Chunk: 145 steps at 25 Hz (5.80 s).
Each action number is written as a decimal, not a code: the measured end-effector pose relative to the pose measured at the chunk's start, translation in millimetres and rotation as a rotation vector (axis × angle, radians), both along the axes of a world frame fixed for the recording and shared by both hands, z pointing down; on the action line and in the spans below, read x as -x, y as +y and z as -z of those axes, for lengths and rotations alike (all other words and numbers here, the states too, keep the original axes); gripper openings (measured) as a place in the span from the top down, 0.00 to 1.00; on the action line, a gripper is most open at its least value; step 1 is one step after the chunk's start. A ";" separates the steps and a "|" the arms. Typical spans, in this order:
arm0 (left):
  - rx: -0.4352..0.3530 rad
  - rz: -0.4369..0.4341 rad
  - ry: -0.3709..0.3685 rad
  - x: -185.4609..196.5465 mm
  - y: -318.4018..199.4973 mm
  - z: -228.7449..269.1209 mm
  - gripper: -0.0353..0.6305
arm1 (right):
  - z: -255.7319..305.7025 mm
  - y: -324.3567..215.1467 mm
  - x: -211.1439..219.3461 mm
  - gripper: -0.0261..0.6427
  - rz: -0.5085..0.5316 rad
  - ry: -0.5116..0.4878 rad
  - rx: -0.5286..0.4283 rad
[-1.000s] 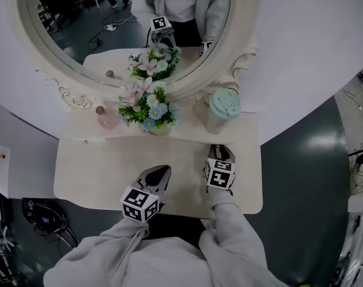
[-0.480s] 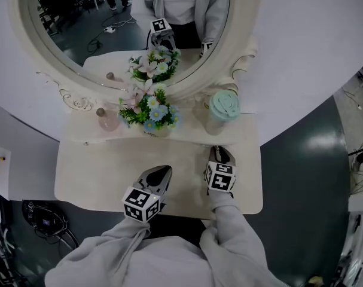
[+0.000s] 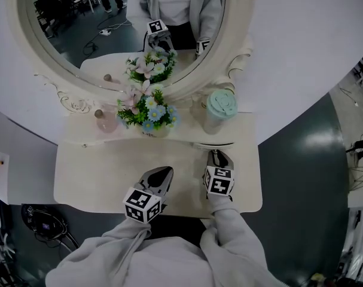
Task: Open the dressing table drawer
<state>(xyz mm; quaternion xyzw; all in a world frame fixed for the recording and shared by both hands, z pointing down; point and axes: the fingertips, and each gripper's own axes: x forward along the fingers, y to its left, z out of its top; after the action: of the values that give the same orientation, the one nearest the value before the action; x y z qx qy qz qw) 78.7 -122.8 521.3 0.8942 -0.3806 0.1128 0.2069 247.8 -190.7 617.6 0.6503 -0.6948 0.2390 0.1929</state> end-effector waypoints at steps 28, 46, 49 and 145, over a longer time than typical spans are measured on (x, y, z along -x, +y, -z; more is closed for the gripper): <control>0.001 -0.014 0.004 4.8 10.7 -0.4 0.93 | 1.1 20.2 3.2 0.80 0.008 -0.008 0.006; 0.005 -0.046 0.005 -8.0 14.8 -3.9 0.92 | 1.1 45.2 3.9 0.80 0.028 -0.005 -0.019; 0.006 -0.049 0.006 -9.5 16.3 -5.0 0.92 | 0.9 46.3 3.6 0.80 0.033 -0.002 -0.020; -0.214 -0.171 0.026 -11.7 37.5 63.7 0.92 | 155.9 139.5 37.8 0.90 0.011 -0.100 -0.365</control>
<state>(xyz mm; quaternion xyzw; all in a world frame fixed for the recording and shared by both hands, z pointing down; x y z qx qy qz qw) 90.4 -85.3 457.6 0.9417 -0.3103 0.0771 0.1048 210.0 -51.3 461.6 0.6581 -0.7388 0.1400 0.0384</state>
